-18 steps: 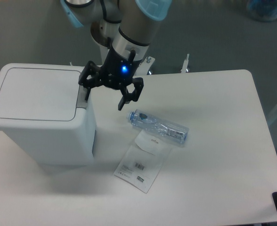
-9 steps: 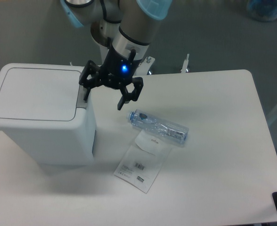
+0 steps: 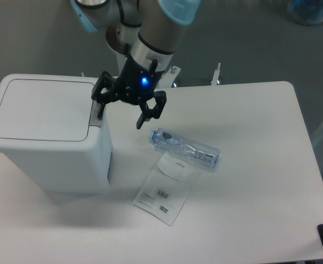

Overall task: Open the trash can
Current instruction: 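Lower the gripper finger onto the lid's back edge and press, then press the lid edge down so the white lid flips open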

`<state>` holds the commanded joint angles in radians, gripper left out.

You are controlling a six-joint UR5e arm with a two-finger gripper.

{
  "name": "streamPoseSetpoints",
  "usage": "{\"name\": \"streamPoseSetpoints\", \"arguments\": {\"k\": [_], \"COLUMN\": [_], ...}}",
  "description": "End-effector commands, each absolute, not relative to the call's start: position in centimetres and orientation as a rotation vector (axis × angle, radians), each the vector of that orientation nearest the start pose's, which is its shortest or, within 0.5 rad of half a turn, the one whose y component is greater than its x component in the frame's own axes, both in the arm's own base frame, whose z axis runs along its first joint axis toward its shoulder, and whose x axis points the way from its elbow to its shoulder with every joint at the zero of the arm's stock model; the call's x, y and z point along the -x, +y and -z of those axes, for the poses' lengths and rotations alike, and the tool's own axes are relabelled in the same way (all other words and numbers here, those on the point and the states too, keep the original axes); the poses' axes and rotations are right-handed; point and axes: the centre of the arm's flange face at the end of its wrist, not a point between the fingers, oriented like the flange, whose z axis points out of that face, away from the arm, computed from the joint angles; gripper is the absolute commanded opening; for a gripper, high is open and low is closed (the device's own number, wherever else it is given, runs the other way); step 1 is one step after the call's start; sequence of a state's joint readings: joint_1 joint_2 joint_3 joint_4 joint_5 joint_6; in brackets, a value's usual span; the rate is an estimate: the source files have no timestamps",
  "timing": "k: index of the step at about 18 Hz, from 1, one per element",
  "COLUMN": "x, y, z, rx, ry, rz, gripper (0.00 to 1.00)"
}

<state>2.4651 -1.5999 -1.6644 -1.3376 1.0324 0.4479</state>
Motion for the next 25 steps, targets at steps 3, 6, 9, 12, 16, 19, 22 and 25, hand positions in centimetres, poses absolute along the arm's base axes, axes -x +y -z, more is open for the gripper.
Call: {"name": "streamPoseSetpoints", "arguments": {"k": [3,6,9,12,16,19,22,25], "x": [28.3,28.3,28.3,28.4,28.4,28.5,29.1,30.7], "y": [46.3,46.3,46.4,46.3,46.4,46.3,46.2,45.4], "z": [-46.4,-46.5,-46.4,-46.4,-46.3,-46.4,-47.4,-48.8], "rx": [2.625,2.624,2.625,2.624,2.625,2.622,2.609,2.582], "ry": [-0.555,-0.556,-0.557,-0.559,-0.56,-0.56,-0.56,-0.564], "rz": [0.49,0.489,0.49,0.49,0.491,0.487,0.466,0.418], "gripper": [1.0,1.0,1.0,1.0,1.0,1.0,1.0,1.0]}}
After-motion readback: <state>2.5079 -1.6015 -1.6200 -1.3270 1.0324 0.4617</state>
